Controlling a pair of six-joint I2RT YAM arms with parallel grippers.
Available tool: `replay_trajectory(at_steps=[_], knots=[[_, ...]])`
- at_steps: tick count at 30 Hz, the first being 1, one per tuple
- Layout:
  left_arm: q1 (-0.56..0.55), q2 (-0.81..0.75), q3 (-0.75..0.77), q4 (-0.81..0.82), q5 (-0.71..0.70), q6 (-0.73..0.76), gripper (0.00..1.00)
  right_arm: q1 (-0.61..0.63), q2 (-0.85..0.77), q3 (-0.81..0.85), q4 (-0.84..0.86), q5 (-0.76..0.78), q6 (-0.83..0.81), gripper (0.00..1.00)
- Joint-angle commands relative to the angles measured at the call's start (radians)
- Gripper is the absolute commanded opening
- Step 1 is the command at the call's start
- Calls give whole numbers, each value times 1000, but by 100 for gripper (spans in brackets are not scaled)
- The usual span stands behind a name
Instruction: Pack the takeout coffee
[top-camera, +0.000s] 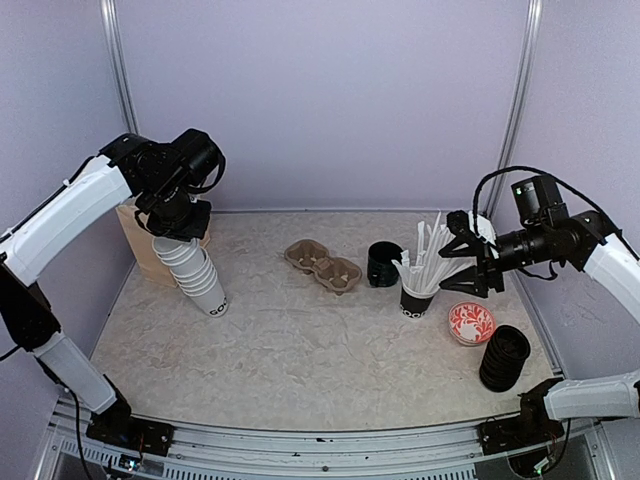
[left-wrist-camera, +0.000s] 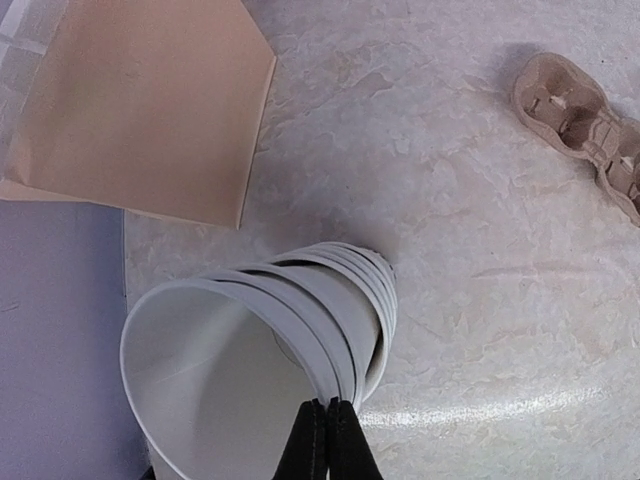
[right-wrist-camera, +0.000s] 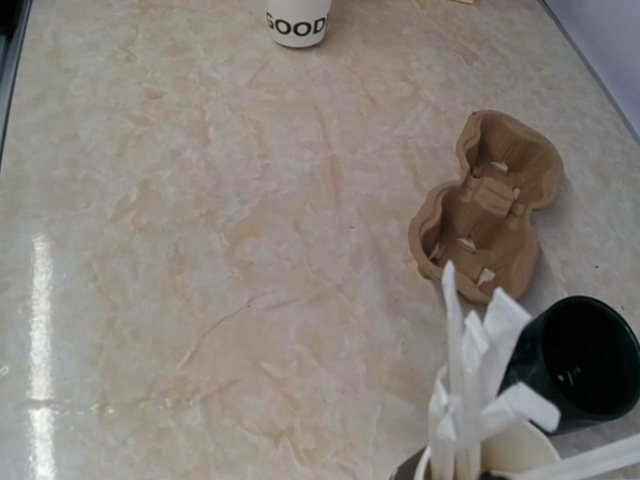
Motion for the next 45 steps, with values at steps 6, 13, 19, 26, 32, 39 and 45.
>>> replay_trajectory(at_steps=[6, 13, 19, 26, 32, 39, 45], knots=[[5, 2, 30, 70, 97, 42, 0, 17, 18, 46, -16, -73, 7, 67], [-23, 11, 81, 61, 55, 13, 0, 34, 55, 130, -5, -155, 41, 67], [-81, 108, 138, 3, -53, -25, 0, 39, 78, 145, -4, -185, 40, 68], [-68, 88, 172, 11, -63, -45, 0, 63, 98, 168, 56, -156, 105, 69], [-52, 70, 120, 79, 5, -16, 0, 114, 196, 222, 232, -147, 344, 69], [15, 30, 87, 135, 104, 39, 0, 228, 338, 338, 400, 19, 533, 70], [23, -16, 69, 196, 152, 32, 0, 280, 565, 502, 463, 79, 799, 75]])
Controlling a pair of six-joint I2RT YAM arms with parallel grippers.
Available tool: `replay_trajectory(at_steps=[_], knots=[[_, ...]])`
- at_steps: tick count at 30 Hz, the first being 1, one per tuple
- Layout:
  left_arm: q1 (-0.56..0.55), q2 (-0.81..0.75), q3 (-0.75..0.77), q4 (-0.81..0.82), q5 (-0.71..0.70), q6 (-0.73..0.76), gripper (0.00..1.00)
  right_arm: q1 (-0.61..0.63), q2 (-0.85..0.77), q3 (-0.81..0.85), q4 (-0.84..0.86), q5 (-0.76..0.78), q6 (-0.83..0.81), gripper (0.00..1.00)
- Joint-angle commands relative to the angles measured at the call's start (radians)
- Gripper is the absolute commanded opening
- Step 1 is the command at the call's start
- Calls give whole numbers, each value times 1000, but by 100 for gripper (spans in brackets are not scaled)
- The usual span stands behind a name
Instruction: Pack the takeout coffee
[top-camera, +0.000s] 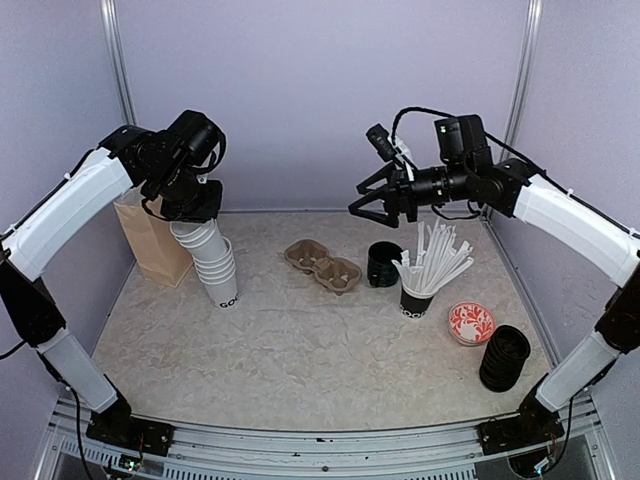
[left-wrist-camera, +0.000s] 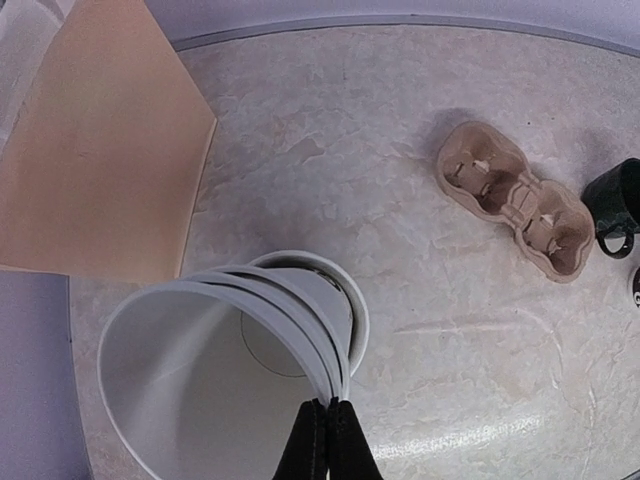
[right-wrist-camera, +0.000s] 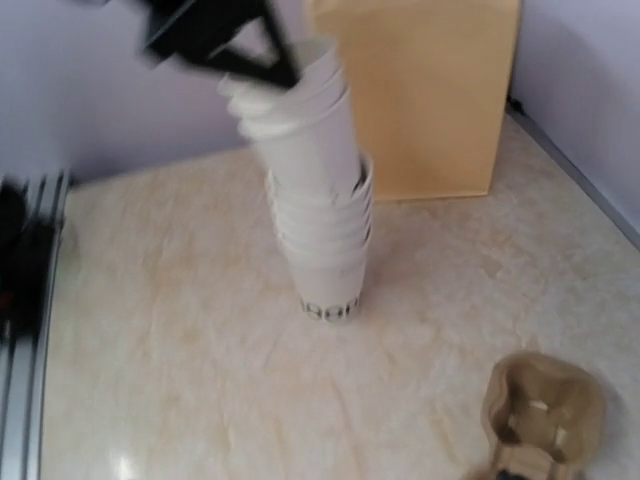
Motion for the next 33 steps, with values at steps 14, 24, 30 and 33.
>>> replay_trajectory(at_steps=[14, 24, 30, 33], knots=[[16, -109, -103, 114, 130, 4, 0, 174, 712, 652, 175, 53, 483, 88], [11, -146, -146, 122, 128, -11, 0, 226, 890, 810, 278, 71, 576, 99], [-22, -145, -148, 128, 139, -19, 0, 230, 950, 832, 319, 32, 644, 98], [-48, -138, -150, 135, 143, -21, 0, 231, 962, 835, 332, 13, 661, 98]])
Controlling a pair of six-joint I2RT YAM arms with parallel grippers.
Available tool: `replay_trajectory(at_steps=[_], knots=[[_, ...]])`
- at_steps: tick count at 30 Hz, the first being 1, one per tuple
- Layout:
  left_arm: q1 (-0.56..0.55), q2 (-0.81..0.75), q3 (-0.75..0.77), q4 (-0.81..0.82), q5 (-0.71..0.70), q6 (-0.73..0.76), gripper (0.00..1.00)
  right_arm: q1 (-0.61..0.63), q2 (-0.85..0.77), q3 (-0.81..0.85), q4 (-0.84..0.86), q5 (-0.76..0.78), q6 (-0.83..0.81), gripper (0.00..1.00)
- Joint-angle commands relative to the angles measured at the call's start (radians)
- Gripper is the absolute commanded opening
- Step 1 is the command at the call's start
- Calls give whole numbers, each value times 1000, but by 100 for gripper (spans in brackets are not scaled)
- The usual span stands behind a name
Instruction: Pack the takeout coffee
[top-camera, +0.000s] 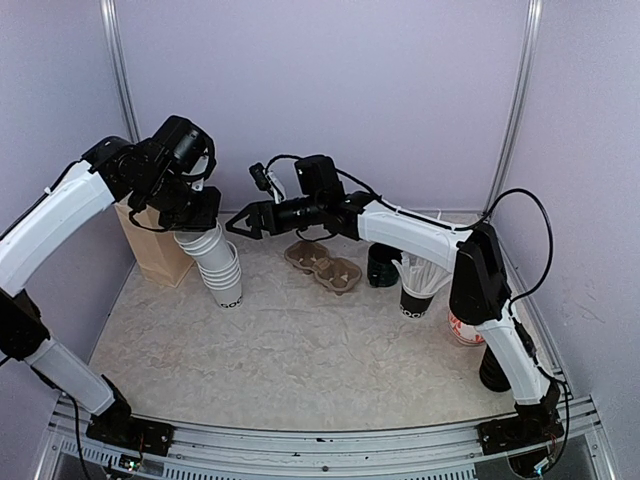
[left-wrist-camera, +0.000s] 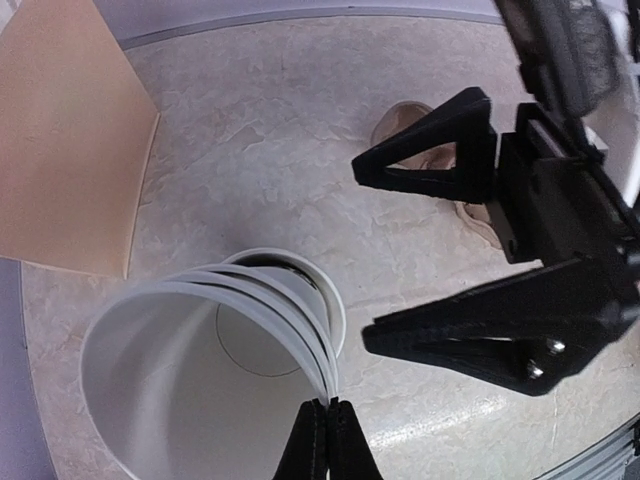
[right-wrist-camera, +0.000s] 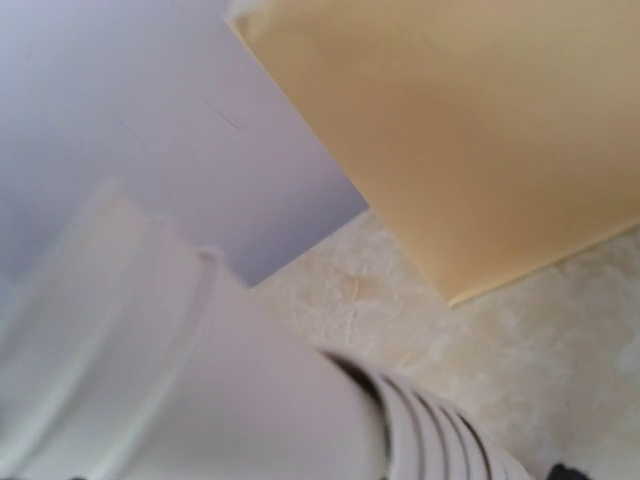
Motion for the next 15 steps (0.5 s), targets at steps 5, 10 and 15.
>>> replay_trajectory(at_steps=[5, 10, 15], knots=[[-52, 5, 2, 35, 10, -14, 0, 6, 22, 35, 61, -67, 59, 99], [-52, 16, 17, 19, -17, -13, 0, 7, 15, 19, 89, -116, 88, 99], [-52, 9, 14, 15, -18, -14, 0, 6, 0, -22, 144, -176, 132, 98]])
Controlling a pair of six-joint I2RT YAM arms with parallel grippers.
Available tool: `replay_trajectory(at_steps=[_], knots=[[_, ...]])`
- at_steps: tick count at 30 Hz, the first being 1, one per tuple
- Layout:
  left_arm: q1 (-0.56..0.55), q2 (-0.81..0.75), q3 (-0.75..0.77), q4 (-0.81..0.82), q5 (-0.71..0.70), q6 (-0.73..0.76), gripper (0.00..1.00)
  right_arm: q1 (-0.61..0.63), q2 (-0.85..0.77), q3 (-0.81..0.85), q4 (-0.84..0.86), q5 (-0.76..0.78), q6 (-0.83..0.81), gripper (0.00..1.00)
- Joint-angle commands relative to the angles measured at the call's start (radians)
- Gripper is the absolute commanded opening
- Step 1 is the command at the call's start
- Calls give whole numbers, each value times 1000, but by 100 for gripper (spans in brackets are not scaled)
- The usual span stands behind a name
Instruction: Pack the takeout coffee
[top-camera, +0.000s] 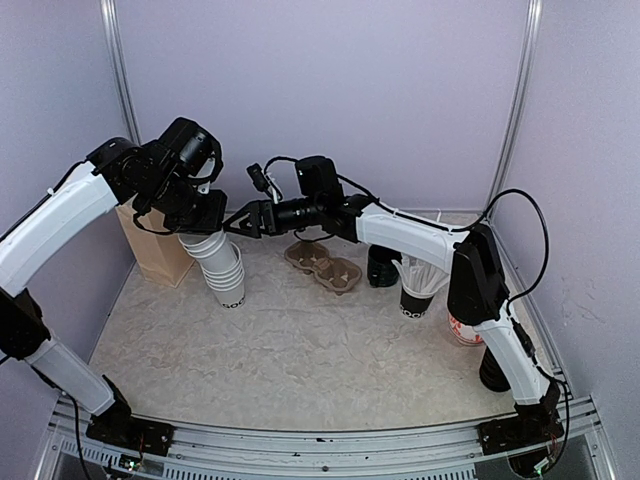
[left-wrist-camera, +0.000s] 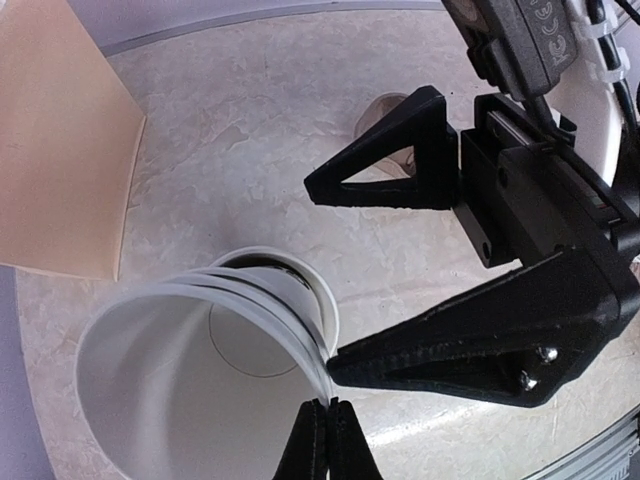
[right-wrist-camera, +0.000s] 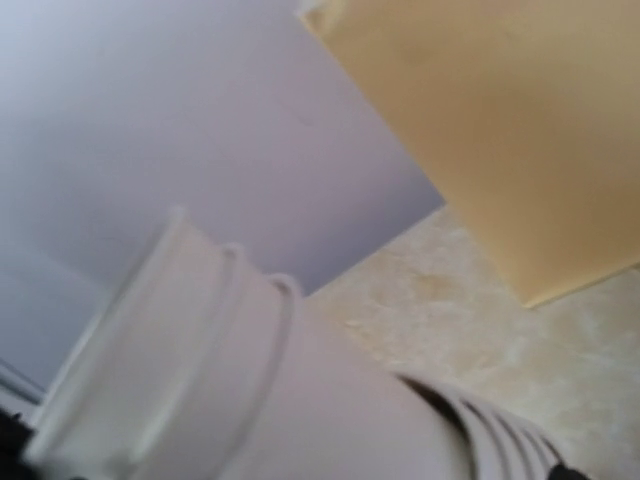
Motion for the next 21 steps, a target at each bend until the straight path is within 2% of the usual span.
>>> replay_trajectory(at_steps=[1, 12, 21], knots=[[-7, 0, 14, 12, -5, -11, 0, 5, -24, -23, 79, -69, 49, 98], [-32, 9, 53, 1, -3, -11, 0, 7, 1, -15, 1, 66, 69, 95], [-31, 39, 164, -59, -64, -2, 0, 5, 16, 12, -30, 124, 24, 94]])
